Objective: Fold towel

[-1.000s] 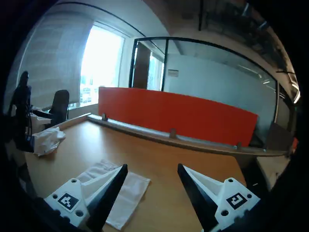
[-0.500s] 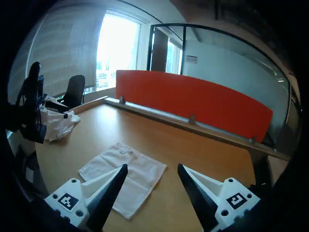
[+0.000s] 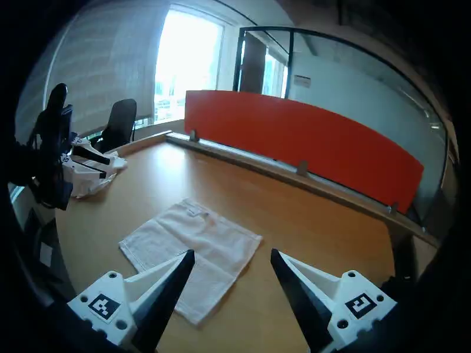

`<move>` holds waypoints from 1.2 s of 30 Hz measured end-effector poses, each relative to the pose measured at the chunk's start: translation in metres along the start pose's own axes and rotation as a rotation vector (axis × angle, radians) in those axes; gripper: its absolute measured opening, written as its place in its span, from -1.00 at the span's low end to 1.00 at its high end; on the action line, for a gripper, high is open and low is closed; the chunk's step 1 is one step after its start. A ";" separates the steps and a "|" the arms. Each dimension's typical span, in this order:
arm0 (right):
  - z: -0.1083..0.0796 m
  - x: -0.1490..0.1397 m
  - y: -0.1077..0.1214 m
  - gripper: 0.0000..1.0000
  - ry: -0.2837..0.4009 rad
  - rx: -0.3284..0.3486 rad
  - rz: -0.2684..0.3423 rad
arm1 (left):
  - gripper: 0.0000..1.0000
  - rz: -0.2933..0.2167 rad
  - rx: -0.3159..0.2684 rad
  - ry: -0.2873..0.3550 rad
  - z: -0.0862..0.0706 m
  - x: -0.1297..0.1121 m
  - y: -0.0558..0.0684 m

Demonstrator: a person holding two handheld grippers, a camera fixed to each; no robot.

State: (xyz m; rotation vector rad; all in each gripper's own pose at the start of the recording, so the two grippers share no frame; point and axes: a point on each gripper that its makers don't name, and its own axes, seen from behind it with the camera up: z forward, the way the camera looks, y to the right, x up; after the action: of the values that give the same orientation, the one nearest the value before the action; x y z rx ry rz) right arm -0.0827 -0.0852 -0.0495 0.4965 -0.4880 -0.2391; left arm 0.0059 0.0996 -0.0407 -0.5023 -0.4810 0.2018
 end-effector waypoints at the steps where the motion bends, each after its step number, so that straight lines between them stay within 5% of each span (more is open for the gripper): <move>1: 0.001 -0.003 -0.001 1.00 -0.004 0.002 0.000 | 0.38 0.002 -0.004 -0.005 0.001 -0.003 0.002; 14: 0.022 -0.050 -0.017 1.00 -0.058 0.022 -0.010 | 0.38 0.030 -0.058 -0.068 0.025 -0.048 0.031; 36: 0.052 -0.126 -0.047 1.00 -0.174 0.082 -0.040 | 0.39 0.082 -0.130 -0.198 0.055 -0.122 0.054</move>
State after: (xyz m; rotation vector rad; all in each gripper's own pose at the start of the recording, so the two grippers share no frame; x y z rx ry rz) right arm -0.2218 -0.1034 -0.0824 0.5689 -0.6594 -0.3029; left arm -0.1309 0.1322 -0.0741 -0.6326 -0.6705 0.3022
